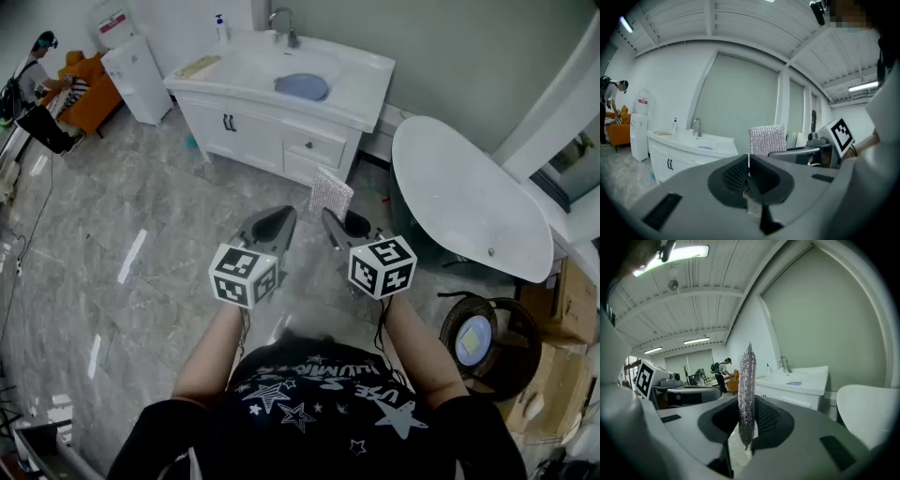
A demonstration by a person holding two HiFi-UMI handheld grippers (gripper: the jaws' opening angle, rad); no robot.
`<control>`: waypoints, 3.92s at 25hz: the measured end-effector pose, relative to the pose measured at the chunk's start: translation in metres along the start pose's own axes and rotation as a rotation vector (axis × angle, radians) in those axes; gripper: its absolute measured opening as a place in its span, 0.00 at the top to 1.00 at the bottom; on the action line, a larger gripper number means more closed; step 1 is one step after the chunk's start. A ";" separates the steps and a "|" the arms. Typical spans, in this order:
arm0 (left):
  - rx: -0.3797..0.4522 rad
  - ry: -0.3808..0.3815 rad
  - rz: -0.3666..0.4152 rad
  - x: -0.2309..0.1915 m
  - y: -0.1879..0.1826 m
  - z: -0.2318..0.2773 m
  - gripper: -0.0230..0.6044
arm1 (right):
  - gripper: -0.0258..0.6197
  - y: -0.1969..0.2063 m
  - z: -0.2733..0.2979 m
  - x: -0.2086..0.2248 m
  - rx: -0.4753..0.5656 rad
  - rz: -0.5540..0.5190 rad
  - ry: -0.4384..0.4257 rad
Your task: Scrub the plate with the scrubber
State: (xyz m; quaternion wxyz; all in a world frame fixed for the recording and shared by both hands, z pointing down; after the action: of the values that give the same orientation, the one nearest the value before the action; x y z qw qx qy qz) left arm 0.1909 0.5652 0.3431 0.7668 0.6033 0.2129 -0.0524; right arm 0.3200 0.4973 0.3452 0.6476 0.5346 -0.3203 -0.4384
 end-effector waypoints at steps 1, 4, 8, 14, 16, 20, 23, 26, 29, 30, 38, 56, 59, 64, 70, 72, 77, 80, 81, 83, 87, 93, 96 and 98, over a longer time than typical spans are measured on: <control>-0.003 -0.002 0.002 0.000 0.001 0.001 0.94 | 0.83 0.000 0.000 0.001 0.001 0.002 0.001; -0.011 -0.008 0.003 -0.001 0.003 0.002 0.94 | 0.83 0.002 0.002 0.002 -0.001 0.001 0.002; -0.015 -0.024 -0.003 -0.004 0.007 0.000 0.94 | 0.83 0.005 0.003 0.000 -0.010 -0.003 -0.002; -0.025 -0.036 -0.003 -0.007 0.008 -0.003 0.94 | 0.83 0.006 0.005 -0.003 -0.019 -0.014 -0.011; -0.027 -0.036 -0.004 -0.008 0.008 -0.005 0.94 | 0.83 0.007 0.006 -0.005 -0.023 -0.020 -0.016; -0.035 -0.034 -0.007 -0.015 0.012 -0.010 0.94 | 0.83 0.010 0.015 -0.008 -0.056 -0.026 0.013; -0.045 -0.037 -0.003 -0.025 0.013 -0.016 0.94 | 0.83 0.009 0.028 -0.013 -0.062 -0.008 0.029; -0.036 -0.041 -0.014 -0.040 0.008 -0.025 0.94 | 0.83 0.006 0.041 -0.020 -0.055 -0.008 0.038; -0.033 -0.034 -0.019 -0.054 0.002 -0.032 0.94 | 0.83 0.003 0.050 -0.026 -0.046 -0.006 0.044; -0.034 -0.034 -0.016 -0.059 0.002 -0.033 0.94 | 0.83 0.003 0.052 -0.028 -0.044 -0.006 0.044; -0.047 -0.078 -0.085 -0.100 0.007 -0.024 0.94 | 0.83 0.020 0.076 -0.024 -0.086 -0.032 -0.019; -0.046 -0.214 -0.125 -0.186 -0.052 0.135 0.94 | 0.83 0.017 0.220 0.155 -0.112 -0.013 -0.087; -0.055 -0.231 -0.109 -0.191 -0.060 0.163 0.94 | 0.83 0.019 0.235 0.183 -0.129 -0.009 -0.095; -0.058 -0.234 -0.115 -0.201 -0.073 0.208 0.94 | 0.83 0.018 0.261 0.229 -0.135 -0.004 -0.111; -0.044 -0.229 -0.153 -0.206 -0.082 0.248 0.94 | 0.83 0.015 0.283 0.277 -0.114 0.016 -0.125; -0.047 -0.236 -0.163 -0.208 -0.082 0.257 0.94 | 0.83 0.014 0.290 0.287 -0.106 0.013 -0.134; -0.048 -0.237 -0.168 -0.215 -0.090 0.276 0.94 | 0.83 0.012 0.302 0.307 -0.091 0.035 -0.135; -0.043 -0.235 -0.162 -0.219 -0.099 0.288 0.94 | 0.83 0.011 0.308 0.315 -0.091 0.042 -0.141; -0.045 -0.234 -0.156 -0.220 -0.102 0.292 0.94 | 0.83 0.012 0.309 0.318 -0.094 0.043 -0.140; -0.054 -0.229 -0.148 -0.224 -0.106 0.298 0.94 | 0.83 0.013 0.313 0.322 -0.104 0.048 -0.133; -0.064 -0.220 -0.141 -0.242 -0.113 0.312 0.94 | 0.83 0.016 0.328 0.335 -0.122 0.051 -0.109; -0.070 -0.168 -0.155 -0.281 -0.128 0.346 0.94 | 0.83 0.017 0.360 0.354 -0.130 0.059 -0.056; -0.092 -0.130 -0.151 -0.307 -0.138 0.370 0.94 | 0.83 0.016 0.386 0.369 -0.152 0.069 -0.014; -0.105 -0.110 -0.147 -0.324 -0.147 0.382 0.94 | 0.83 0.014 0.404 0.374 -0.171 0.077 -0.002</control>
State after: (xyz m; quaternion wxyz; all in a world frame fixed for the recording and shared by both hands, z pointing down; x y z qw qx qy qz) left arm -0.0507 0.1072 0.4060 0.8021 0.5411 0.2165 -0.1303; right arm 0.1200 -0.0086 0.4290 0.7071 0.4642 -0.3027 -0.4392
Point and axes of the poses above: the fingertips, and each gripper's own axes: z forward along the fingers, x to its right, y out of its underside, the point moved 6 cm from there along -z, backward along the fingers, and after that the axes turned 15 degrees about -z, right-handed, at the moved point
